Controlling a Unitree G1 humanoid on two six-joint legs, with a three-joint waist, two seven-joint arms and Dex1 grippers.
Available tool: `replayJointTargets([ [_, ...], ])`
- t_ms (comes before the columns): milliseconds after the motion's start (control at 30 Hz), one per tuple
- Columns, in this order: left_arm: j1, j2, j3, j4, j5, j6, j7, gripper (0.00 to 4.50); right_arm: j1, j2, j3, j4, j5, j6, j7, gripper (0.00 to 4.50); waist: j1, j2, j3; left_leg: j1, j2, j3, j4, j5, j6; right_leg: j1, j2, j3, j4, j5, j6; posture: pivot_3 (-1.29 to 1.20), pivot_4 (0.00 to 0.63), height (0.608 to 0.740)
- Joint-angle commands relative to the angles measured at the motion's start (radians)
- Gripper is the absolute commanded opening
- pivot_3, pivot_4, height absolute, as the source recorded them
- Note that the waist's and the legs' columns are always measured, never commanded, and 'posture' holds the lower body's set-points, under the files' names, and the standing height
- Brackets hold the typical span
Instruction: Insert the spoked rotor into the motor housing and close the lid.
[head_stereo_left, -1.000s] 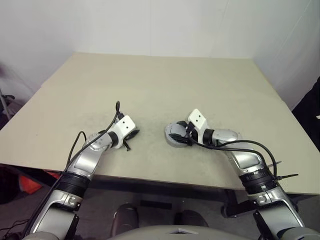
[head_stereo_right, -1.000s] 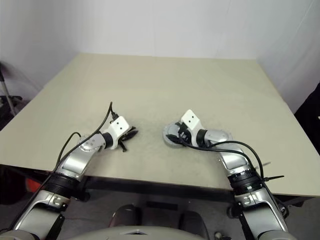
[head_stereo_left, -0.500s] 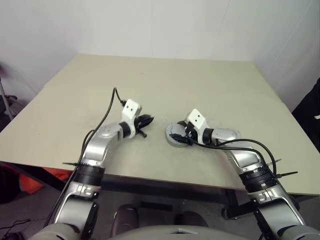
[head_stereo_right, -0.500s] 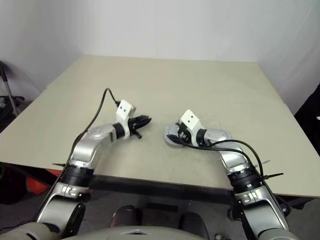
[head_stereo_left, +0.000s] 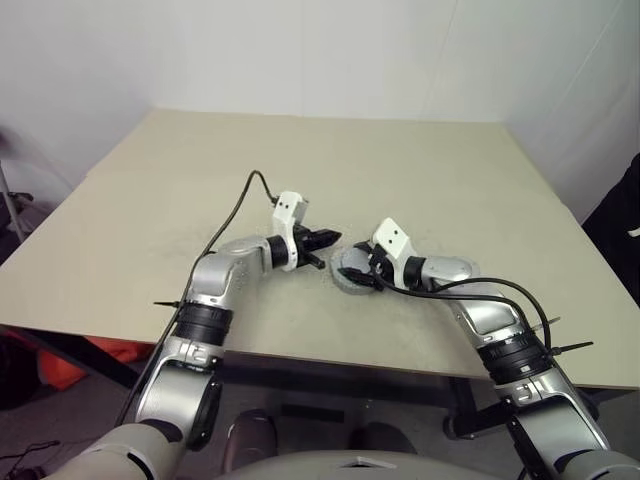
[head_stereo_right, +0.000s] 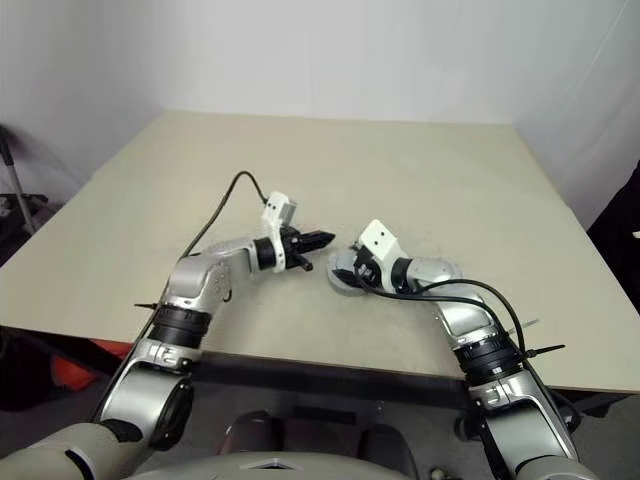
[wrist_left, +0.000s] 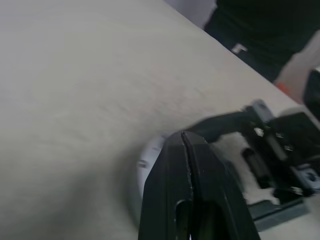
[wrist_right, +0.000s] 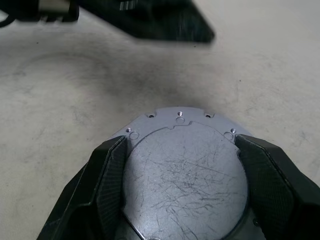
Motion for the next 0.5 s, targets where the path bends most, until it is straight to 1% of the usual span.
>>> replayJointTargets([
  [33,-0.038,-0.004,-0.028,0.051,0.007,0.031,-0.004,0.02,0.011,-0.010,0.002,0.034,-0.052,0.018,-0.041,3.00,0.000,0.000,0.000,0.000,0.000,0.000,0.000,0.000,0.000,0.000,0.000,0.000,0.000,0.000,0.000,0.00,0.000,0.740],
  [133,-0.040,0.005,-0.080,0.081,0.067,0.027,0.027,0.02,0.005,-0.009,-0.008,0.037,-0.050,0.020,-0.052,3.00,0.000,0.000,0.000,0.001,0.000,-0.001,0.000,0.000,0.000,0.000,0.000,0.000,0.000,0.000,0.000,0.00,0.000,0.740],
  [233,-0.024,0.017,-0.089,0.070,0.072,0.039,0.028,0.02,0.003,-0.008,-0.015,0.043,-0.052,0.021,-0.063,3.00,0.000,0.000,0.000,0.003,0.000,-0.002,-0.001,0.000,0.000,0.002,0.000,0.000,-0.001,0.000,0.001,0.00,0.000,0.740],
  [500,0.018,0.024,-0.092,0.009,0.058,0.075,0.037,0.02,-0.010,0.003,-0.018,0.048,-0.046,0.030,-0.076,3.00,-0.002,0.000,0.000,0.003,0.000,-0.002,-0.003,0.000,0.000,0.004,0.000,0.000,-0.007,-0.001,0.001,0.00,0.000,0.740],
])
